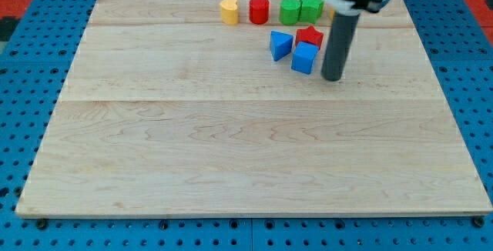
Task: Separate the red star from the blue triangle
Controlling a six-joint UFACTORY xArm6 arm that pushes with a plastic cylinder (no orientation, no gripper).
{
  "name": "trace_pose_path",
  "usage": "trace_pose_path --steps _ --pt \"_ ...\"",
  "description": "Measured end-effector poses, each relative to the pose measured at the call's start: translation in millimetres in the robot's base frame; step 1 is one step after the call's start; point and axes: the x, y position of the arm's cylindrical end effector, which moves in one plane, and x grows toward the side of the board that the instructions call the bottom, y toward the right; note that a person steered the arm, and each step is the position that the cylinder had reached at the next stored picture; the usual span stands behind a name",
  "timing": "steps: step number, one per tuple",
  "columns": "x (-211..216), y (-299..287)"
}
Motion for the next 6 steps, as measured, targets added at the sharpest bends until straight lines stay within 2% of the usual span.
trace_pose_path --steps 1,3,4,5,6 --pt "-38 6" --pt "-59 -27" --pt "-96 5" --pt "-79 -31" --pt "-44 -121"
